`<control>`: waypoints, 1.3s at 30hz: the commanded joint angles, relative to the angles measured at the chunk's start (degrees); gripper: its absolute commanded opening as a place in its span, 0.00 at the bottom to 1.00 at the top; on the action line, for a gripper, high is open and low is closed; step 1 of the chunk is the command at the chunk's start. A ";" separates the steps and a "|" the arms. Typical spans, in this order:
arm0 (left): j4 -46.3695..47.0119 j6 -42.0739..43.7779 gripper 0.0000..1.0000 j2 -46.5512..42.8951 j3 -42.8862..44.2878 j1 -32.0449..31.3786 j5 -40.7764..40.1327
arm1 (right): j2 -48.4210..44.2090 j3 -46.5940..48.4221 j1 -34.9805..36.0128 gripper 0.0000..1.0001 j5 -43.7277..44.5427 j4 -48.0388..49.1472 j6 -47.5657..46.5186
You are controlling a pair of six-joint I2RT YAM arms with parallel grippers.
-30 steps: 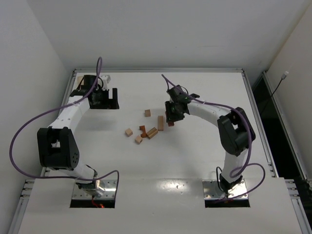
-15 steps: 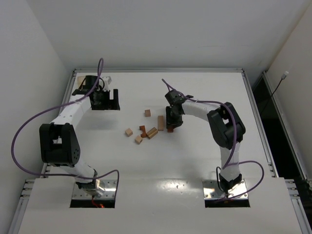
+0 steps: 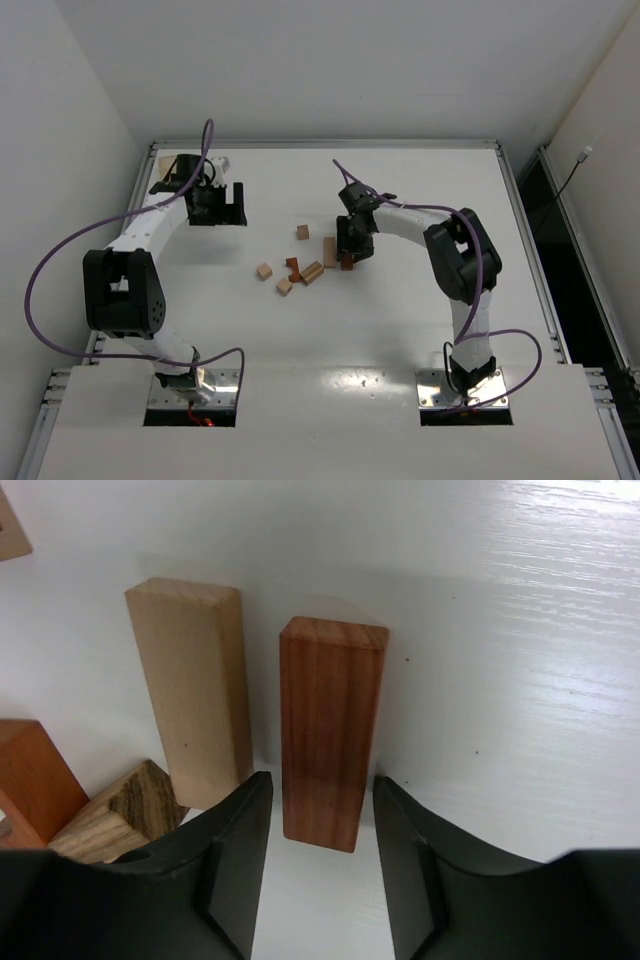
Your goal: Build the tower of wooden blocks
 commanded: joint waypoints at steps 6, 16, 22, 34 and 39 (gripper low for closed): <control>1.26 -0.82 0.89 -1.45 2.01 0.56 1.18 | -3.53 -0.80 -0.71 0.49 -1.19 2.74 -1.17; 1.26 -0.29 0.89 -3.65 0.96 0.56 1.18 | -15.49 -0.81 -2.38 0.46 2.94 2.75 -5.12; 1.26 -0.82 0.89 -3.65 0.44 0.56 -0.14 | -13.92 0.33 -2.38 0.10 8.57 -0.85 -6.35; 1.79 -0.82 0.89 -2.95 0.43 0.56 -0.67 | -5.04 1.48 -2.38 0.00 8.57 -2.52 -5.83; 1.79 -0.82 0.89 -2.25 0.43 0.56 -0.67 | -3.81 1.48 -1.85 0.00 9.10 -3.05 -5.83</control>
